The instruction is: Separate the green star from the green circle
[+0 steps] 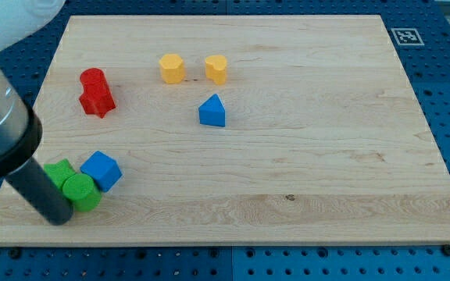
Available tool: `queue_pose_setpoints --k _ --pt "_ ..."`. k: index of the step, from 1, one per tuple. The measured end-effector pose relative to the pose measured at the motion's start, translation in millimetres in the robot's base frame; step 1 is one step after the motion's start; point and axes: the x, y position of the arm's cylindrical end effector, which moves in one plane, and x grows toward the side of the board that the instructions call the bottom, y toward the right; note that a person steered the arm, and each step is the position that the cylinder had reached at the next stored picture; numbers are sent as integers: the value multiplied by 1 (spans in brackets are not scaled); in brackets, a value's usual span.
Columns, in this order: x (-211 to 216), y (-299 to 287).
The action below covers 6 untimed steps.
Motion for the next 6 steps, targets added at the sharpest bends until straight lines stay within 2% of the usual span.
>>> queue_pose_setpoints --k 2,6 --pt "-44 5" --pt "-59 26"
